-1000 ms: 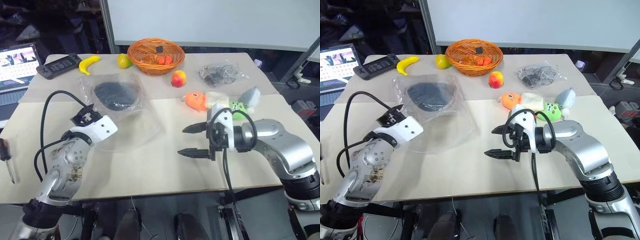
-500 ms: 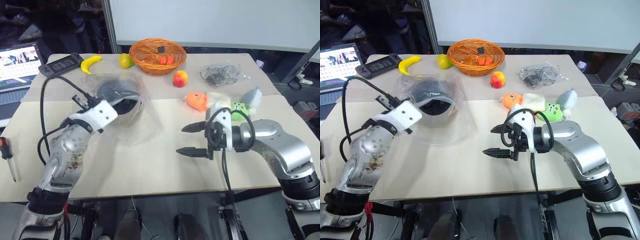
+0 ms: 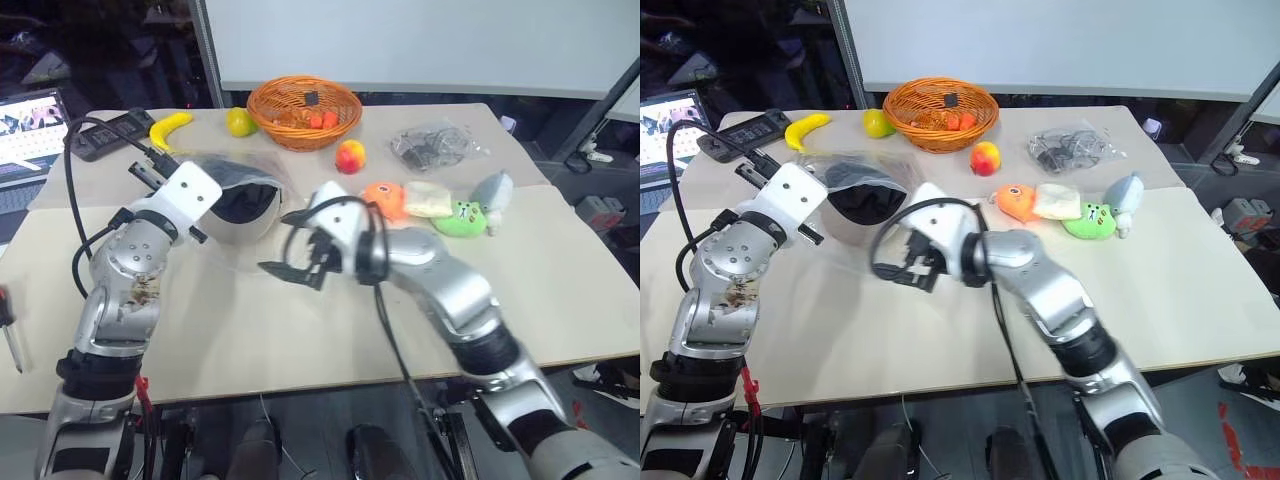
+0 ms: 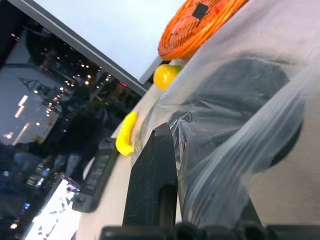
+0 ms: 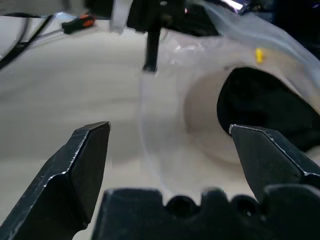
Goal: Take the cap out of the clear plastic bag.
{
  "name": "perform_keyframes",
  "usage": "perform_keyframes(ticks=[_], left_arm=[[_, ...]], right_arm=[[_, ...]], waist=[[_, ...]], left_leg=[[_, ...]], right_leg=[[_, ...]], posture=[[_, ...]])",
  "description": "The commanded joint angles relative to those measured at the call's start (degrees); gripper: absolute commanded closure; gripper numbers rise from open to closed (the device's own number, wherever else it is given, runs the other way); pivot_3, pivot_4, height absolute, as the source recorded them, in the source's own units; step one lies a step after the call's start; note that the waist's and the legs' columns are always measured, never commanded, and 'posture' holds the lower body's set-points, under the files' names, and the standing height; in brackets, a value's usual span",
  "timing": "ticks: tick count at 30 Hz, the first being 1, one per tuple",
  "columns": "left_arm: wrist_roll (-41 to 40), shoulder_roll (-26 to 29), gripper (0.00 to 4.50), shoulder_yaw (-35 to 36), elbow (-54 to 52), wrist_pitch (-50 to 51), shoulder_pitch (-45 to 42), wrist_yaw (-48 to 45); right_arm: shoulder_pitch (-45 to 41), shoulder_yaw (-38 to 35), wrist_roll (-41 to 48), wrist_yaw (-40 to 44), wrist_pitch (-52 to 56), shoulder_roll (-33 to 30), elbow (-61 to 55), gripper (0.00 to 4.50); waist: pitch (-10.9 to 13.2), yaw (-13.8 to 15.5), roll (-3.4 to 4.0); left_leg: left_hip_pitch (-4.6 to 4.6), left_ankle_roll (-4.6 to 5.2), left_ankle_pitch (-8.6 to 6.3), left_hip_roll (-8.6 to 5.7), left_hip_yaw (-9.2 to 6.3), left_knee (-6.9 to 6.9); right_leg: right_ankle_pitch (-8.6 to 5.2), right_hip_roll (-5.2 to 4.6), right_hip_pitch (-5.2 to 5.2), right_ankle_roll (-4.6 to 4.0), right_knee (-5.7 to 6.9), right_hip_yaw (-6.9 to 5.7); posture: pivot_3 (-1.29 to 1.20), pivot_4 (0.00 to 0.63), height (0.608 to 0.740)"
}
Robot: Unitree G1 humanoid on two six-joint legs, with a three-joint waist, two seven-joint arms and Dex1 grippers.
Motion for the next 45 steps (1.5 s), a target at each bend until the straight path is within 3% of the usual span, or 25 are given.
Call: perform_keyframes(ticks=[1, 9, 12, 18, 23, 32, 43, 45], left_arm=[[-0.94, 0.08, 4.32, 1.69, -0.69, 0.16, -1.16, 0.41], [-2.82, -1.23, 4.32, 2.39, -0.99, -0.08, -1.56, 1.45], [-3.42, -2.23, 4.32, 3.02, -1.22, 0.62, -1.4, 2.04], [-3.65, -2.42, 4.32, 3.07, -1.49, 0.79, -1.56, 2.9], [-3.54, -2.57, 4.32, 3.54, -2.56, 1.17, -1.26, 3.61], [-4.06, -3.8, 4.32, 3.96, -5.92, 2.9, 1.67, 4.54], [-3.55, -4.99, 4.32, 0.96, -11.79, 4.76, 5.16, 4.19], [-3.67, -5.07, 4.5, 1.03, -12.34, 5.34, 5.48, 4.34]], right_arm=[[-1.62, 5.02, -9.8, -3.51, -10.04, 1.17, 7.86, 0.0], [-11.44, 10.53, -28.58, -21.38, -29.01, 7.63, 38.17, 0.0], [-16.5, 10.33, -31.79, -28.42, -33.96, 12.91, 52.66, 0.0], [-22.24, 10.13, -34.26, -30.81, -42.43, 20.95, 68.39, 0.0], [-22.14, 10.7, -36.51, -28.93, -46.51, 21.53, 71.03, 0.0], [-26.52, 9.64, -39.74, -35.84, -40.53, 27.65, 80.45, 0.0], [-25.87, 8.81, -40.69, -37.18, -40.75, 30.32, 82.64, 0.0], [-25.95, 9.4, -41.38, -37.77, -41.38, 30.53, 82.43, 0.5]], waist=[[-0.04, 0.22, -0.07], [-0.05, -0.22, -0.08], [-0.05, -0.51, -0.08], [-0.05, -1.02, -0.08], [-0.05, -0.51, -0.09], [-0.05, -0.58, -0.09], [-0.05, -0.5, -0.09], [-0.05, -0.49, -0.09]], left_leg=[[0.0, 0.0, 0.0, 0.0, 0.0, 0.0], [-0.2, -0.13, 0.08, 0.0, 0.01, -0.02], [-0.2, -0.13, 0.08, 0.01, 0.01, -0.11], [-0.19, -0.14, 0.09, 0.02, 0.02, -0.23], [-0.2, -0.15, 0.08, -0.01, 0.01, -0.21], [-0.17, -0.15, 0.09, 0.01, 0.01, -0.26], [-0.16, -0.17, 0.09, 0.0, 0.0, -0.24], [-0.15, -0.16, 0.09, 0.0, 0.0, -0.25]], right_leg=[[0.0, 0.0, 0.0, 0.0, 0.01, -0.02], [0.01, 0.0, -0.45, -0.03, 0.33, 0.03], [0.01, 0.0, -0.54, -0.05, 0.4, 0.02], [0.02, -0.01, -0.6, -0.07, 0.41, 0.01], [0.02, -0.05, -0.58, -0.07, 0.39, -0.03], [0.03, -0.04, -0.6, -0.08, 0.44, -0.02], [0.02, -0.04, -0.56, -0.08, 0.44, -0.03], [0.02, -0.04, -0.56, -0.08, 0.44, -0.02]], posture=[[0.0, 0.15, 0.74], [0.0, 0.15, 0.74], [0.0, 0.15, 0.74], [0.0, 0.15, 0.74], [0.0, 0.15, 0.74], [0.0, 0.15, 0.74], [0.0, 0.15, 0.74], [0.0, 0.15, 0.74]])
